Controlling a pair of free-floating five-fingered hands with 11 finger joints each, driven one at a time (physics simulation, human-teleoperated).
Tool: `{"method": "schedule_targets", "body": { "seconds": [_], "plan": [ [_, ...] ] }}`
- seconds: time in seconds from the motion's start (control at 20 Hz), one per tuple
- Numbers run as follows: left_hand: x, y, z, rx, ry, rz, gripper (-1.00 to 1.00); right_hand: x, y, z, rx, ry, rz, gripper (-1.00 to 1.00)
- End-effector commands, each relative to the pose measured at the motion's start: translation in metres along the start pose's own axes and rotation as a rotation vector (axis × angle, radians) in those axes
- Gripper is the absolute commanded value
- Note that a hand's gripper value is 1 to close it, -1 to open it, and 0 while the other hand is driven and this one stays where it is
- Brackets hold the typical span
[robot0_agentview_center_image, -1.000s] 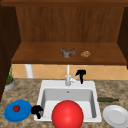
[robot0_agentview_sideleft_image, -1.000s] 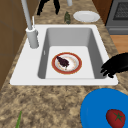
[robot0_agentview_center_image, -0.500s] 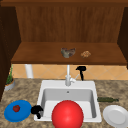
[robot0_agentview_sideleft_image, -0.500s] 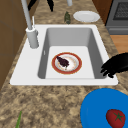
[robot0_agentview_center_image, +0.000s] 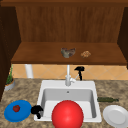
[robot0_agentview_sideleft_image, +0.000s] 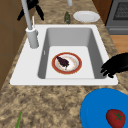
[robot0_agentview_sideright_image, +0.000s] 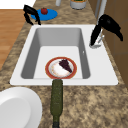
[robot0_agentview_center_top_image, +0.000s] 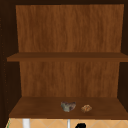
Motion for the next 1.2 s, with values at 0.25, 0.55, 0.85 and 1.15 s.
{"method": "schedule_targets", "body": {
  "seconds": [0.25, 0.55, 0.85, 1.15],
  "plan": [
    [0.000, 0.000, 0.000, 0.000, 0.000, 0.000, 0.00, -0.017, 0.015, -0.030, 0.073, -0.061, 0.013, -1.00],
    [0.000, 0.000, 0.000, 0.000, 0.000, 0.000, 0.00, -0.014, 0.030, 0.008, 0.101, -0.134, -0.025, -1.00],
    [0.000, 0.000, 0.000, 0.000, 0.000, 0.000, 0.00, -0.015, 0.030, 0.007, 0.259, -0.142, -0.051, -1.00],
    [0.000, 0.000, 0.000, 0.000, 0.000, 0.000, 0.00, -0.016, 0.027, 0.003, 0.341, -0.152, -0.082, -1.00]
  ]
}}
